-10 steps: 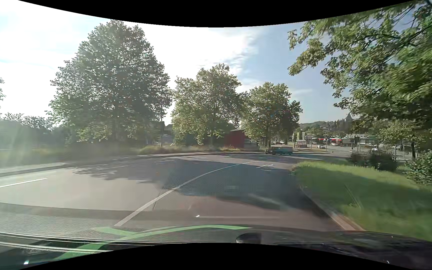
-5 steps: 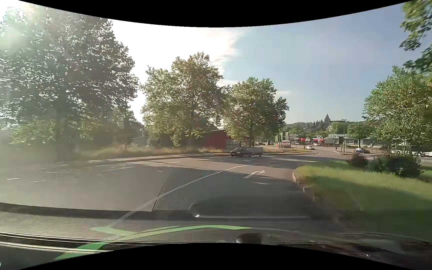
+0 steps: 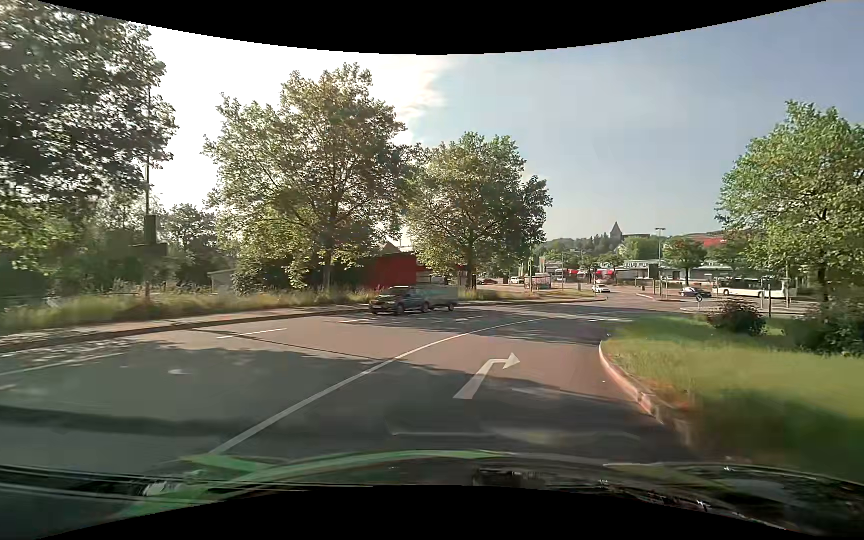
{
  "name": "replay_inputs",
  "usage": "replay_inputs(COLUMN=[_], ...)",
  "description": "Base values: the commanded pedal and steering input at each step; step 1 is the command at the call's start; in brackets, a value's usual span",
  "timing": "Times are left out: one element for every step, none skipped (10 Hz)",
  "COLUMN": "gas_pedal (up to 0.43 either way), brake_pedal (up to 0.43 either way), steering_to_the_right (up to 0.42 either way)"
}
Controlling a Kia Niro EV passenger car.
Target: Follow the waypoints while adhering to traffic rules and regulations
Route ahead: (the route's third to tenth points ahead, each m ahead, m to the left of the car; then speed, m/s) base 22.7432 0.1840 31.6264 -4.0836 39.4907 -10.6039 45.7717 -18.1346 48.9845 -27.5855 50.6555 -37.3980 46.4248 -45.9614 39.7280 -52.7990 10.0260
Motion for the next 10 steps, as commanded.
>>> replay_inputs(gas_pedal=[0.000, 0.000, 0.000, 0.000, 0.000, 0.000, 0.000, 0.000, 0.000, 0.000], brake_pedal=[0.000, 0.000, 0.000, 0.000, 0.000, 0.000, 0.000, 0.006, 0.000, 0.000], steering_to_the_right=[0.063, 0.067, 0.071, 0.076, 0.080, 0.086, 0.091, 0.096, 0.099, 0.100])
